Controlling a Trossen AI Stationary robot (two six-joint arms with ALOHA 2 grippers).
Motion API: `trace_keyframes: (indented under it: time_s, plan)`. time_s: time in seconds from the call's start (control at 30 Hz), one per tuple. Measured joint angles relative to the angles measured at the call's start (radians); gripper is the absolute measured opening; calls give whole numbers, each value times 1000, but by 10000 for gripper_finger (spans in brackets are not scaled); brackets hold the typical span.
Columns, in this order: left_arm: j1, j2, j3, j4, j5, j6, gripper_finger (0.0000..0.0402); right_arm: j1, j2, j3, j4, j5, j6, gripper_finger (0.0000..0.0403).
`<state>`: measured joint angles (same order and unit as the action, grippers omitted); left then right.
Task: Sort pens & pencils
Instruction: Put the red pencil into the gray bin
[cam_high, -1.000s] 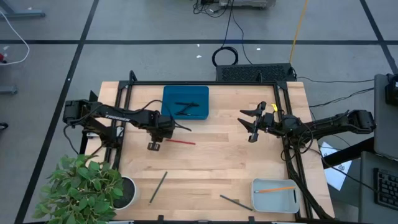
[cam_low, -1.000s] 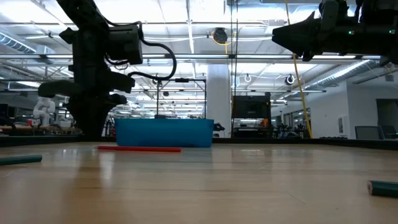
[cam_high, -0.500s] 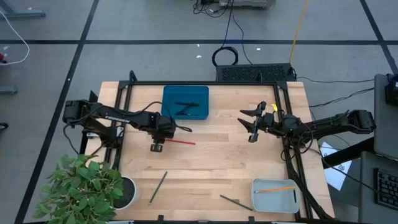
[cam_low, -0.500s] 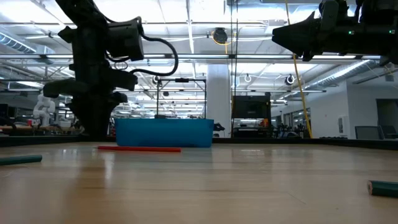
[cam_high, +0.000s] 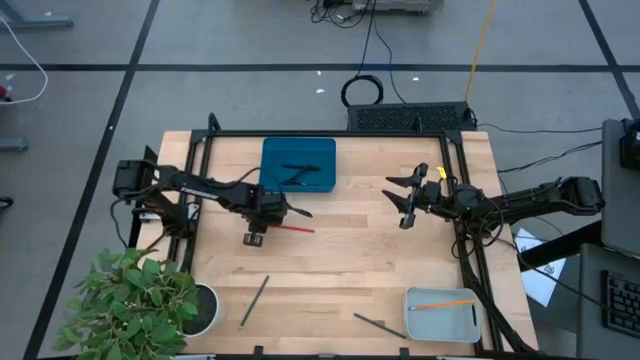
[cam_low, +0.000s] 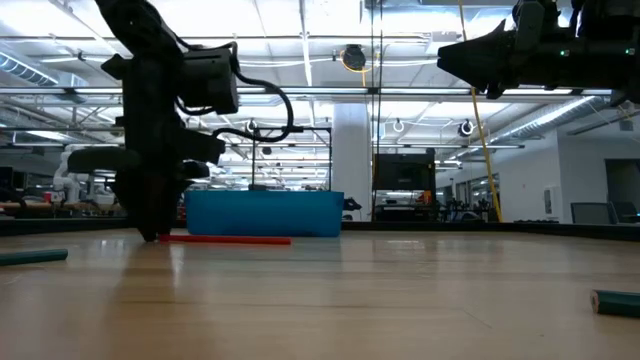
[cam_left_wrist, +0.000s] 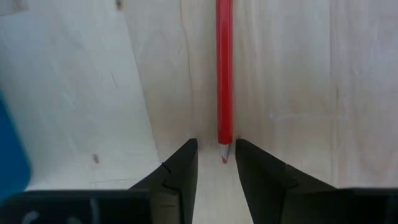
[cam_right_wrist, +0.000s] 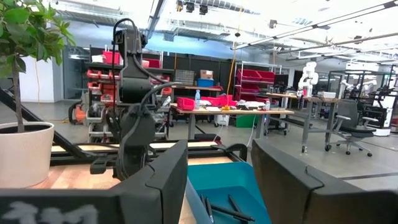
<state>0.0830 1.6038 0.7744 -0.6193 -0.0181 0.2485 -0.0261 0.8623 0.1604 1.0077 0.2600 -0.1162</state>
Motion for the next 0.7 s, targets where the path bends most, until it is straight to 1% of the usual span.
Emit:
trace_keyframes:
  time_s: [0.2, 0.27, 0.33, 0.43, 0.47, 0.7]
  plan:
    - [0, 2, -1, -3, 7, -4, 117, 0, 0, 0, 1, 0, 0, 167]
    - [1, 2, -1, -2, 14, -5, 111, 0, 0, 0, 1, 0, 0, 167]
    - [1, 2, -2, -2, 18, 1, 88, 0, 0, 0, 0, 0, 0, 167]
    - [0, 2, -2, -6, 26, 0, 26, 0, 0, 0, -2, 0, 0, 167]
    - [2, 3, -2, -6, 27, -3, 16, 0, 0, 0, -2, 0, 0, 167]
    - [3, 3, -2, -5, 25, -36, 5, 0, 0, 0, -3, 0, 0, 167]
